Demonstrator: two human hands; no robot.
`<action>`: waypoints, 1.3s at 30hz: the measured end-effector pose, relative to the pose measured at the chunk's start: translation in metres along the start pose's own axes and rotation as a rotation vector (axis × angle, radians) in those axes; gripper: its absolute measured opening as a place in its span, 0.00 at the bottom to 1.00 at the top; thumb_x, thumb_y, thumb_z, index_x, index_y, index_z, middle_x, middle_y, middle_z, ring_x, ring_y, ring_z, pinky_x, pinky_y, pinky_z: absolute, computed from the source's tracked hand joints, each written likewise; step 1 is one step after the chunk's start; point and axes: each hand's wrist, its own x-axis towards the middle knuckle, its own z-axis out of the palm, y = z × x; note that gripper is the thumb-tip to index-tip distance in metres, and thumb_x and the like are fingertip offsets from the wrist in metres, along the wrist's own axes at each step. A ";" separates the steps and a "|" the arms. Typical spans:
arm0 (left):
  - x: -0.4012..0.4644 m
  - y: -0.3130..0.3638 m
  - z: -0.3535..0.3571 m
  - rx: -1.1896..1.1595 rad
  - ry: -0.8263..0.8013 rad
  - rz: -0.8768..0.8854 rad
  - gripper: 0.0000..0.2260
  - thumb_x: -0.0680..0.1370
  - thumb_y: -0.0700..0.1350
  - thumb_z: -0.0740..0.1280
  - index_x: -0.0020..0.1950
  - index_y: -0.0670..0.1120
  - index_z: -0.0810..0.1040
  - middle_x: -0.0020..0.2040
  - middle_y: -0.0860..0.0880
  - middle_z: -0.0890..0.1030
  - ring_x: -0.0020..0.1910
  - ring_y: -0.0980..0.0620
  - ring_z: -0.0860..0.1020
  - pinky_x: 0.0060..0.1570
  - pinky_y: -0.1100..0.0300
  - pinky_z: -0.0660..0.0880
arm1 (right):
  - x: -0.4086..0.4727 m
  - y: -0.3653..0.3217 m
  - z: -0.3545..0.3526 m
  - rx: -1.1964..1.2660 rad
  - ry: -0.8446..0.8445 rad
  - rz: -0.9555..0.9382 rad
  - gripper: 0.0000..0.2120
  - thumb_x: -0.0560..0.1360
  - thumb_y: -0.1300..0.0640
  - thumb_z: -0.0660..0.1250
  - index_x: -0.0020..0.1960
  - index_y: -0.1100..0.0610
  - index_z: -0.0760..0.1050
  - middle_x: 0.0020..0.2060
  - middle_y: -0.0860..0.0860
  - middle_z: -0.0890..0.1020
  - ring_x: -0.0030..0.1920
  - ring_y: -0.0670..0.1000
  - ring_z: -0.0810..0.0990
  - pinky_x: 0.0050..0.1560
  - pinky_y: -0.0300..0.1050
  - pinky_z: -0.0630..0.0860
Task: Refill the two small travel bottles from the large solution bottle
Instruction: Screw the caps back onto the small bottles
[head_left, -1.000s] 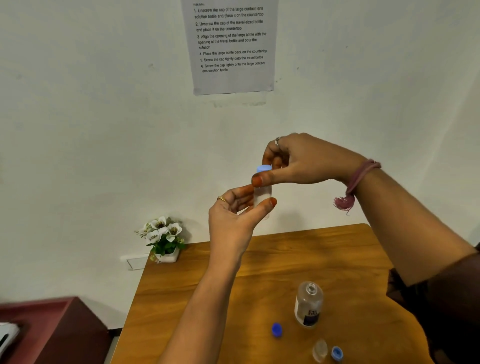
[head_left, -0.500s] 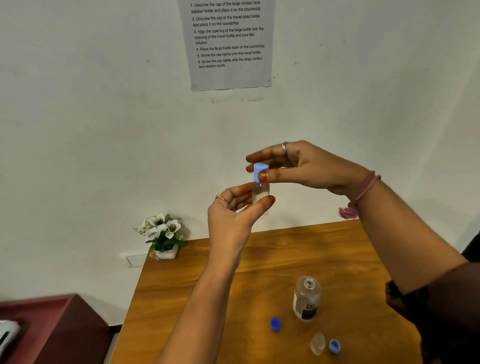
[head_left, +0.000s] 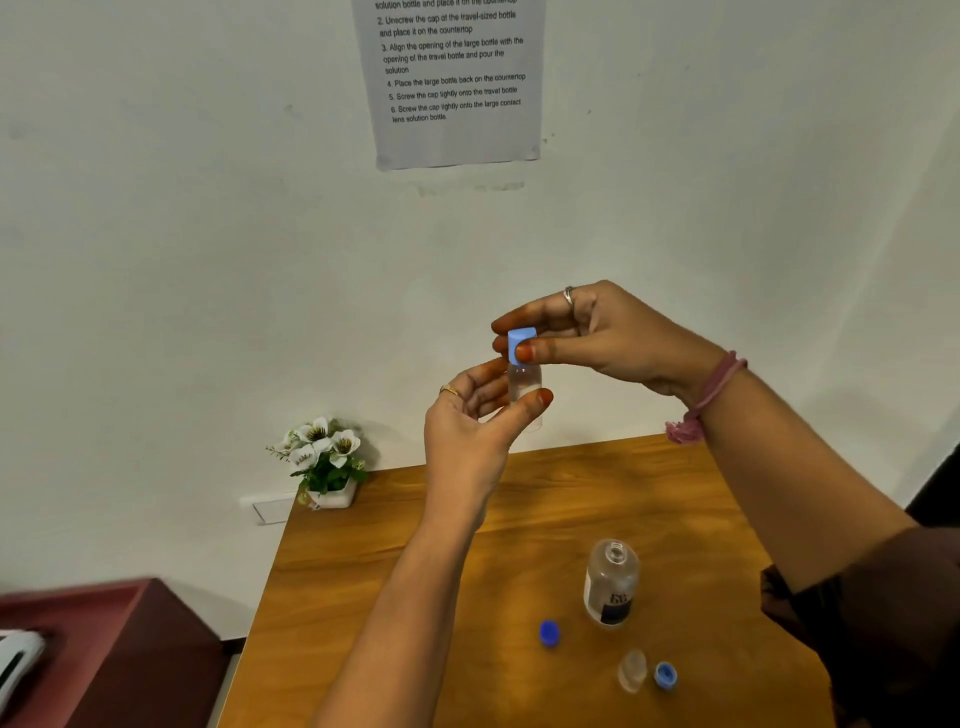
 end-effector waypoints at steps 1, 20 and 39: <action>0.000 -0.001 0.000 0.025 -0.016 0.004 0.22 0.68 0.44 0.77 0.61 0.47 0.79 0.53 0.50 0.84 0.55 0.53 0.82 0.58 0.51 0.78 | -0.001 0.002 0.004 -0.017 0.032 -0.001 0.16 0.73 0.62 0.68 0.61 0.56 0.77 0.52 0.51 0.83 0.54 0.44 0.81 0.58 0.39 0.76; -0.004 -0.015 0.008 0.343 0.059 0.144 0.18 0.74 0.45 0.72 0.63 0.46 0.76 0.51 0.53 0.81 0.51 0.58 0.77 0.45 0.74 0.70 | -0.013 0.028 0.055 0.023 0.459 0.035 0.13 0.72 0.56 0.71 0.57 0.50 0.80 0.51 0.45 0.84 0.55 0.40 0.79 0.60 0.37 0.71; -0.070 -0.185 0.013 0.425 -0.095 -0.311 0.23 0.62 0.42 0.81 0.49 0.48 0.72 0.43 0.55 0.79 0.44 0.58 0.77 0.41 0.67 0.77 | -0.128 0.164 0.054 0.373 0.557 0.491 0.10 0.76 0.64 0.64 0.54 0.53 0.79 0.49 0.48 0.84 0.52 0.46 0.82 0.51 0.40 0.78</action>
